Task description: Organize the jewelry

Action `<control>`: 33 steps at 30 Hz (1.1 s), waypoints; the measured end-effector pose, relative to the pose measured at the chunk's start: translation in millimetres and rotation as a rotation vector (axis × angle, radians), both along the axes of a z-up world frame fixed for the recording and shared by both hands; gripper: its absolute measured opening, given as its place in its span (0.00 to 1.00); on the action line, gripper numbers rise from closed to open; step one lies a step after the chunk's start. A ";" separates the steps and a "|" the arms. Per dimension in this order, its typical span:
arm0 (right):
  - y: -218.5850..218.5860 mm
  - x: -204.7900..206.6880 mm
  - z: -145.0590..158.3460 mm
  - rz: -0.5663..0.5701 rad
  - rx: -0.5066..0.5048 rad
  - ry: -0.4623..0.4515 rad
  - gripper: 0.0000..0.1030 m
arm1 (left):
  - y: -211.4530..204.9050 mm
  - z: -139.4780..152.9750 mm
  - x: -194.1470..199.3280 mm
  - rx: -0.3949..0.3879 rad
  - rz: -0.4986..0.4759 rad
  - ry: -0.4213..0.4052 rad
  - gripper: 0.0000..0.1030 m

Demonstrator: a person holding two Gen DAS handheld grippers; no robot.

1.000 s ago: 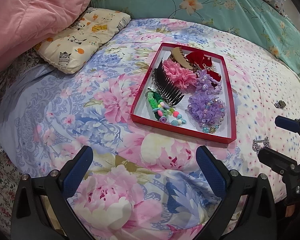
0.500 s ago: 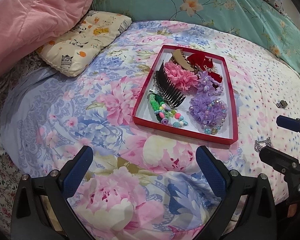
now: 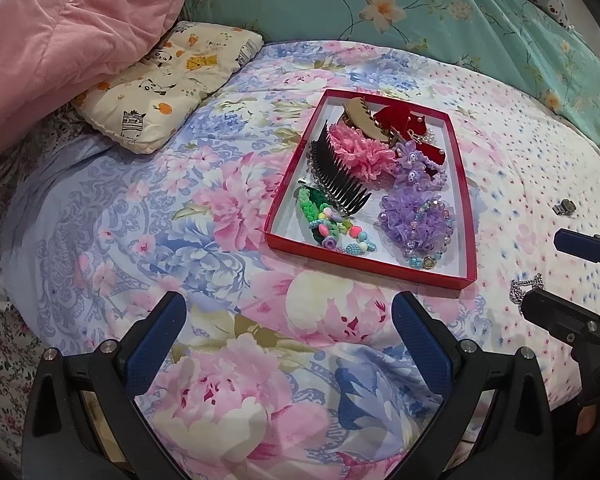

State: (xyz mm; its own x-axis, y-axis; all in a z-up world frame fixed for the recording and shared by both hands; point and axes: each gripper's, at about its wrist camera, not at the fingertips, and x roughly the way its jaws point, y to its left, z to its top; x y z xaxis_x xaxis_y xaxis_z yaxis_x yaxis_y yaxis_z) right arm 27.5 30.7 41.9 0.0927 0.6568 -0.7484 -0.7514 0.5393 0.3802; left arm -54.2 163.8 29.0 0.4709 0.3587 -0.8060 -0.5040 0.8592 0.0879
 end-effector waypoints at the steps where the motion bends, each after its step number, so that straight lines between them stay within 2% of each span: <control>1: 0.2 -0.1 0.2 0.001 0.000 0.000 1.00 | 0.5 0.3 -0.3 0.000 0.002 0.000 1.00; 33: 0.0 0.9 0.2 -0.001 0.002 0.002 1.00 | -1.7 0.0 4.4 0.001 -0.005 -0.001 1.00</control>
State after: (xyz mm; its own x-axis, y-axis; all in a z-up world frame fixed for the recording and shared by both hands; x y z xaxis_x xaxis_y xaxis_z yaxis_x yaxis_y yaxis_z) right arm 28.4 30.6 42.1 0.0919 0.6581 -0.7473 -0.7499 0.5395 0.3829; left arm -49.8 162.1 29.1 0.4736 0.3576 -0.8049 -0.4999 0.8615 0.0886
